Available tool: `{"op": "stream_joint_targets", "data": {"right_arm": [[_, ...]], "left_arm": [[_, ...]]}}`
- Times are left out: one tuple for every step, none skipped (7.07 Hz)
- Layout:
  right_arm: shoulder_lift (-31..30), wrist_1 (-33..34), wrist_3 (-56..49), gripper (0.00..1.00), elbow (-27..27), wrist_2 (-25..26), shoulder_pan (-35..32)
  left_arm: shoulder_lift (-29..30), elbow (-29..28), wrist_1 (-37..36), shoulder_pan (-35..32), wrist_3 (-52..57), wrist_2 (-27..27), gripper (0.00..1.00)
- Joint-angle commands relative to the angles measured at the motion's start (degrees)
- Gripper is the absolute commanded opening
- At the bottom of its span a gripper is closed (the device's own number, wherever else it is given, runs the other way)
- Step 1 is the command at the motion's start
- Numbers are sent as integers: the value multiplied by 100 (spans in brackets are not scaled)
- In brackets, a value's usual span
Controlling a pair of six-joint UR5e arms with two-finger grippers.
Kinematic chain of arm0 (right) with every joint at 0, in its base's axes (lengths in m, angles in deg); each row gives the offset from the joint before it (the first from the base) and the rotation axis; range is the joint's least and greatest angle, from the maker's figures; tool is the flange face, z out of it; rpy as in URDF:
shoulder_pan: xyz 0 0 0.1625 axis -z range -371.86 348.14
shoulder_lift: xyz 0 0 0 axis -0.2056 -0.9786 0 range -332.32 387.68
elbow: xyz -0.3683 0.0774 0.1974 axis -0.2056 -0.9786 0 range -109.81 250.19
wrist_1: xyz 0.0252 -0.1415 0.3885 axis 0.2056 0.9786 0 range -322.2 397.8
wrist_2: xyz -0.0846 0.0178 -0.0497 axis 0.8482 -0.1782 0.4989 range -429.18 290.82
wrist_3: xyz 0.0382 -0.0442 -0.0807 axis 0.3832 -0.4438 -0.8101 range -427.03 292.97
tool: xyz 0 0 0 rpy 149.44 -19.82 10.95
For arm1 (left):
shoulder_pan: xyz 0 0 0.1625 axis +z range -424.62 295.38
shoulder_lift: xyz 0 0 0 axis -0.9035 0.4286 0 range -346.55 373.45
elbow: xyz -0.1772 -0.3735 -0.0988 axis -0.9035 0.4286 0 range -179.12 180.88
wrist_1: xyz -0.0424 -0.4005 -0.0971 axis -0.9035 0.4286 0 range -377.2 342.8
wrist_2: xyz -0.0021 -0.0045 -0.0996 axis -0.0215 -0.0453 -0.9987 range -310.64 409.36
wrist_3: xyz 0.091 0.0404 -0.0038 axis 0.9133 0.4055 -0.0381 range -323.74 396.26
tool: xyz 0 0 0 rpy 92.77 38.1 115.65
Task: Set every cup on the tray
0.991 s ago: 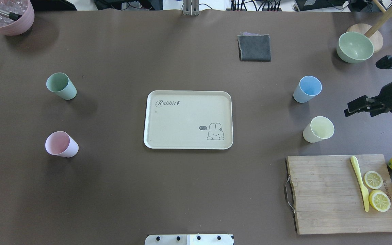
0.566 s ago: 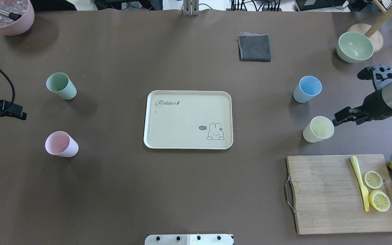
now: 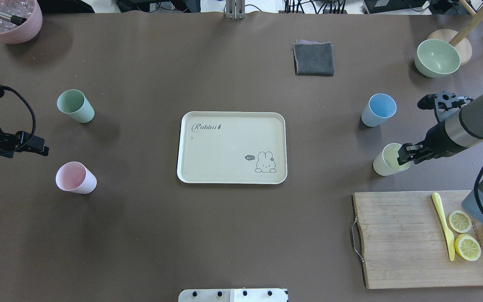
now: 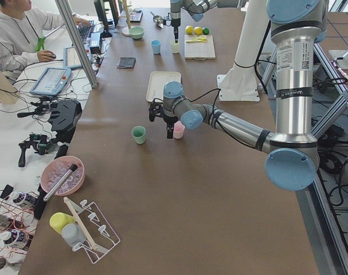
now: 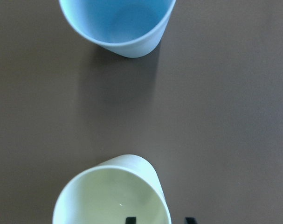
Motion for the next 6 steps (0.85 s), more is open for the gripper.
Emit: {"op": "stream_joint_targets", "data": {"right_arm": [[14, 3, 13, 0, -2, -11, 22], [40, 20, 13, 0, 24, -64, 22], [92, 47, 13, 0, 51, -81, 13], [145, 56, 13, 0, 77, -99, 5], [389, 143, 56, 0, 60, -143, 4], [870, 474, 457, 0, 77, -143, 65]], "left_arm": [[-40, 6, 0, 601, -185, 441, 97], [-49, -55, 0, 821, -185, 582, 92], [-32, -152, 35, 980, -194, 740, 83], [-23, -179, 44, 1068, -307, 750, 63], [-6, -196, 44, 1078, -343, 741, 22], [64, -197, 35, 1095, -343, 689, 0]]}}
